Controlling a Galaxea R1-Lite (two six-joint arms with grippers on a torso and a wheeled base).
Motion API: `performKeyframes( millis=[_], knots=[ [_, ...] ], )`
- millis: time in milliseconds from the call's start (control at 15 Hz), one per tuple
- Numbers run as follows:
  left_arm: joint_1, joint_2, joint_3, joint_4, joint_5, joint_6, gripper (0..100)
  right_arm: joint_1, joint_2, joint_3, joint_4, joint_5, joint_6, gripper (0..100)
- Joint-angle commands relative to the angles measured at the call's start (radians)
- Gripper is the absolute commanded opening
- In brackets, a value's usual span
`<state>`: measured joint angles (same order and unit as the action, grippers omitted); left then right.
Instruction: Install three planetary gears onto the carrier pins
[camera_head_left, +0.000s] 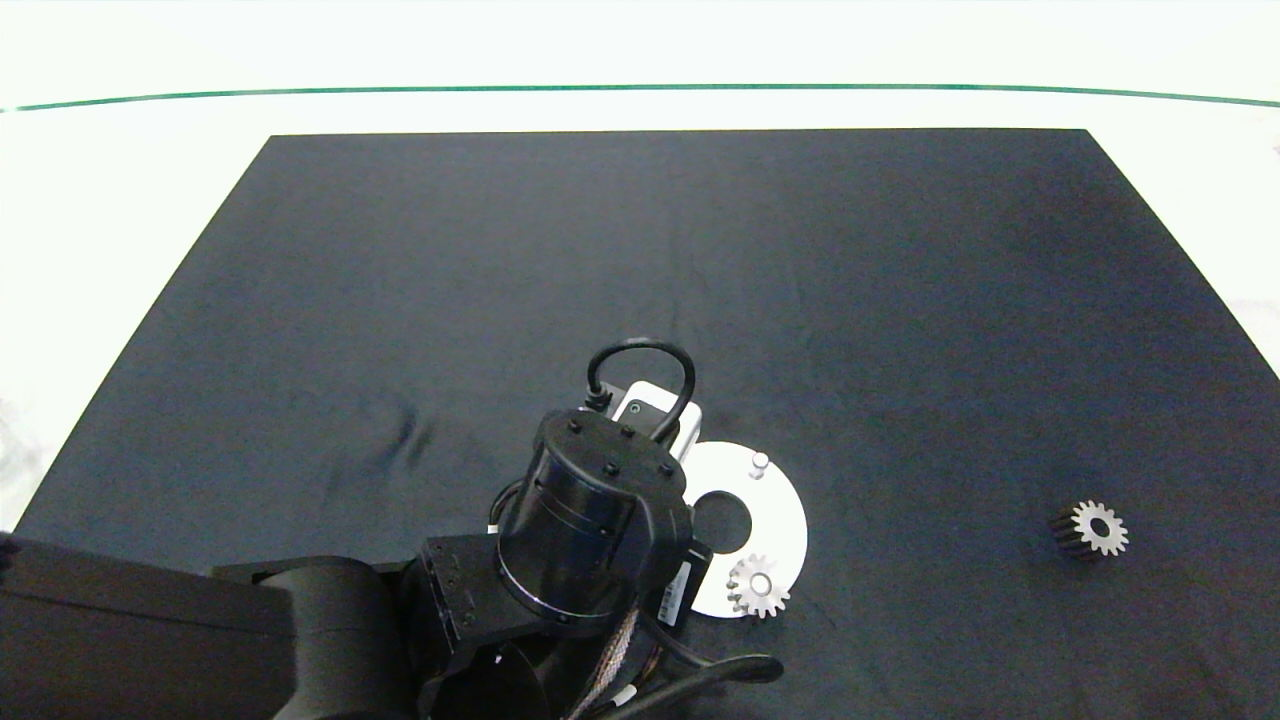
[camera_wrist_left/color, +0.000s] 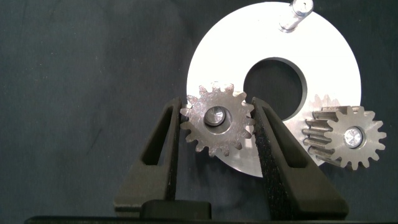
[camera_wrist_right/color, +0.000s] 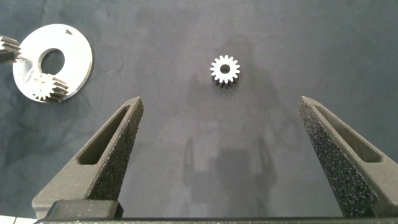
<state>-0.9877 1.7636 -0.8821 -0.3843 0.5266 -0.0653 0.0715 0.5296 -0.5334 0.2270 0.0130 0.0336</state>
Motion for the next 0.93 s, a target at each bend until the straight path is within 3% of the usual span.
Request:
performKeyframes(
  millis=[67,133,800,933],
  knots=[
    [0.001,0.01,-0.001,0.002,0.003,-0.002,4,0.001,0.001,0.001,0.002,0.001,0.0,100],
    [0.001,0.008,-0.005,0.004,0.003,-0.001,100,0.001,0.001,0.001,0.002,0.001,0.0,100],
    [0.009,-0.075,-0.008,0.01,0.003,-0.005,100,0.001,0.001,-0.003,0.002,-0.001,0.0,100],
    [0.012,-0.148,-0.001,0.099,0.004,-0.011,100,-0.001,0.004,-0.002,0.002,-0.004,0.0,100]
  ],
)
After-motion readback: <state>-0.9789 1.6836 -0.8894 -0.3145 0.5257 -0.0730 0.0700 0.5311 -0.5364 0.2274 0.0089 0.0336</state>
